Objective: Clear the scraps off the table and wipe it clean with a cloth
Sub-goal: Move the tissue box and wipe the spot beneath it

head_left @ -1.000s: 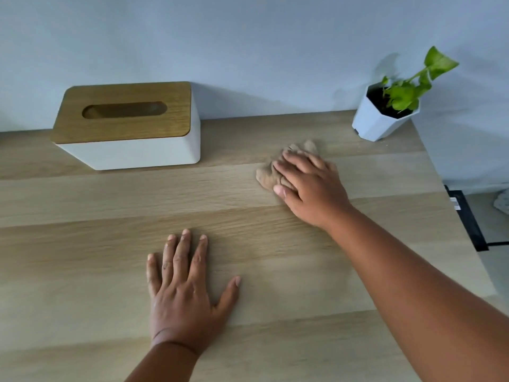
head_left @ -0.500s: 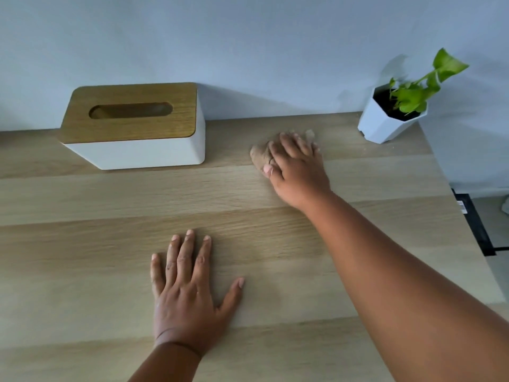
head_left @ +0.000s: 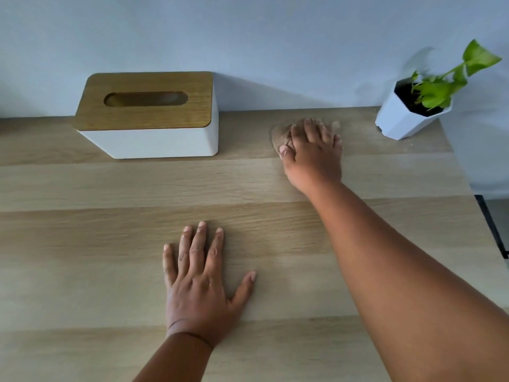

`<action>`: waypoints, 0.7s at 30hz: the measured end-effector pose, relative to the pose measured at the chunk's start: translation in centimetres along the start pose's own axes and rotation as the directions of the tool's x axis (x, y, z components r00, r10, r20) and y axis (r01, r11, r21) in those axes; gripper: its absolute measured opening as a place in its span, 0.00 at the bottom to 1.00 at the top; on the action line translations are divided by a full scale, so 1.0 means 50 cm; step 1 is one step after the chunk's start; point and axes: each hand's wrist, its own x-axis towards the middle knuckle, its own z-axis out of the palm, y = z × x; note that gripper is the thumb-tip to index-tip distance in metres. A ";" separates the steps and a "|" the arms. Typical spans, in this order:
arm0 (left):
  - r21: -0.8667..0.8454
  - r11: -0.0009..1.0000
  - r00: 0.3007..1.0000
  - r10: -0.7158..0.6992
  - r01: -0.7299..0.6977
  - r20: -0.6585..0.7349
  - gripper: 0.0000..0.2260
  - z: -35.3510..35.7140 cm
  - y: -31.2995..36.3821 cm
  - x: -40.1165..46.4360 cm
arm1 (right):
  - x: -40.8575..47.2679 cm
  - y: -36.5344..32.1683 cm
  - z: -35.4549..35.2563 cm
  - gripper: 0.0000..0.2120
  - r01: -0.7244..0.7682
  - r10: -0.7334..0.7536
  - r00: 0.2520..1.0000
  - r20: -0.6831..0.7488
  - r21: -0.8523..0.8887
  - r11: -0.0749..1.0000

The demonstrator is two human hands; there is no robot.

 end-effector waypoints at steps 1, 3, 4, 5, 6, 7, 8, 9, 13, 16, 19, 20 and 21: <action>0.000 1.000 1.000 -0.001 0.001 -0.002 0.42 0.000 0.000 -0.001 | -0.002 -0.019 0.003 0.28 0.043 -0.043 0.999 0.007 0.010 0.999; -0.002 1.000 1.000 -0.003 0.003 -0.002 0.42 0.000 -0.001 -0.001 | -0.031 -0.041 0.004 0.27 0.171 -0.172 0.985 0.019 0.032 0.985; 0.001 1.000 1.000 -0.005 0.005 0.002 0.42 0.000 -0.001 -0.001 | -0.058 -0.042 0.002 0.27 0.245 -0.246 0.969 0.028 0.040 0.969; 0.006 1.000 1.000 -0.006 0.006 0.004 0.42 0.001 -0.003 -0.002 | -0.090 -0.037 0.001 0.26 0.316 -0.318 0.948 0.036 0.050 0.948; 0.009 1.000 1.000 -0.006 0.006 0.005 0.42 0.001 -0.003 -0.002 | -0.127 -0.023 -0.002 0.26 0.375 -0.378 0.925 0.041 0.059 0.925; 0.010 1.000 1.000 -0.005 0.005 0.004 0.42 0.001 -0.004 -0.003 | -0.164 -0.002 -0.003 0.25 0.417 -0.420 0.907 0.041 0.065 0.907; 0.006 1.000 1.000 -0.002 0.002 -0.001 0.42 0.002 -0.004 -0.003 | -0.198 0.027 -0.007 0.25 0.433 -0.436 0.900 0.031 0.064 0.899; 0.001 1.000 1.000 -0.001 0.001 -0.004 0.42 0.003 -0.004 -0.003 | -0.224 0.061 -0.011 0.25 0.426 -0.427 0.904 0.019 0.060 0.903; -0.014 1.000 1.000 -0.010 0.010 0.002 0.42 0.002 -0.004 -0.003 | -0.244 0.184 -0.038 0.29 0.149 -0.148 0.989 -0.021 0.051 0.987; -0.025 1.000 1.000 -0.005 0.005 -0.007 0.43 0.002 -0.003 -0.003 | -0.183 0.213 -0.049 0.32 -0.064 0.065 0.998 -0.001 0.031 0.997; -0.034 0.999 1.000 -0.002 0.002 -0.019 0.43 0.003 -0.002 -0.003 | -0.101 0.201 -0.047 0.32 -0.112 0.112 0.994 0.003 0.000 0.994; -0.034 0.999 1.000 -0.002 0.001 -0.018 0.43 0.002 -0.001 -0.002 | -0.080 0.193 -0.046 0.32 -0.119 0.119 0.993 0.009 0.002 0.993; -0.034 0.999 1.000 -0.002 0.002 -0.015 0.43 0.002 -0.001 -0.001 | -0.066 0.186 -0.044 0.31 -0.126 0.126 0.992 0.011 0.004 0.992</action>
